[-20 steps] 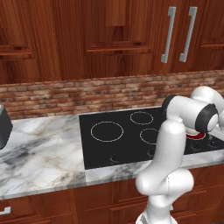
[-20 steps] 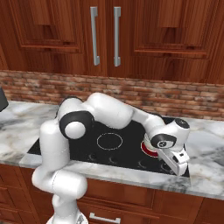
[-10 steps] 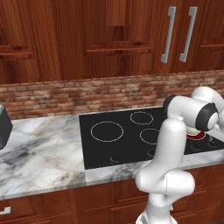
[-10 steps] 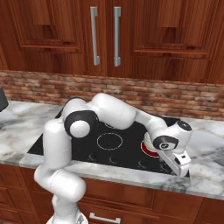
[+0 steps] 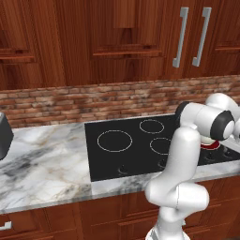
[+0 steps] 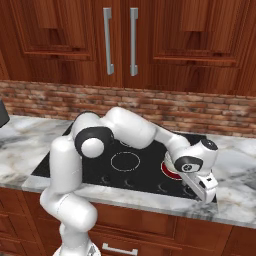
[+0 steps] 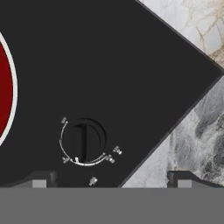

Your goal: Lower the heat of the kettle.

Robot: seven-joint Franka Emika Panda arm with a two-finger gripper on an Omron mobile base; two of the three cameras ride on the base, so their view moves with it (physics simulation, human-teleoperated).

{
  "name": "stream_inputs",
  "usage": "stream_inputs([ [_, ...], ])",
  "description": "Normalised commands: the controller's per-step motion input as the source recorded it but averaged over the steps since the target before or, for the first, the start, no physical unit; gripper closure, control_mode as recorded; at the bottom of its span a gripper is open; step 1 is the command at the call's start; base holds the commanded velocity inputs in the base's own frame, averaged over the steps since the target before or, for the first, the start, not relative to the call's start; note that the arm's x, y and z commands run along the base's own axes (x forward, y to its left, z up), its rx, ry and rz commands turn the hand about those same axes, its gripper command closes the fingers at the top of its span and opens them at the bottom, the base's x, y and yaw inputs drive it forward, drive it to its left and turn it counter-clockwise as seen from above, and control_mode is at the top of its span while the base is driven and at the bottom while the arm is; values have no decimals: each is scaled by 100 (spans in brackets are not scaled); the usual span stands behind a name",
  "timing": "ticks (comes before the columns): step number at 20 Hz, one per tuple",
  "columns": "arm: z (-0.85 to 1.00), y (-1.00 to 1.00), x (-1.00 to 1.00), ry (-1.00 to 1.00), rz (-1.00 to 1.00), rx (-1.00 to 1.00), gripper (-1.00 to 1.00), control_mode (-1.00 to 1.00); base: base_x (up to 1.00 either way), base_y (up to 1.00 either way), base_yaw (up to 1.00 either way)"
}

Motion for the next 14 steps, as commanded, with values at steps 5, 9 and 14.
stream_inputs([
  [5, -2, 1, 6, 0, 0, -1, -100, -100, 0, 0, 0],
  [9, 0, 0, 10, 0, 0, 0, -100, -100, 0, 0, 0],
  [14, 0, 0, 14, 0, 0, 0, -100, -100, 0, 0, 0],
])
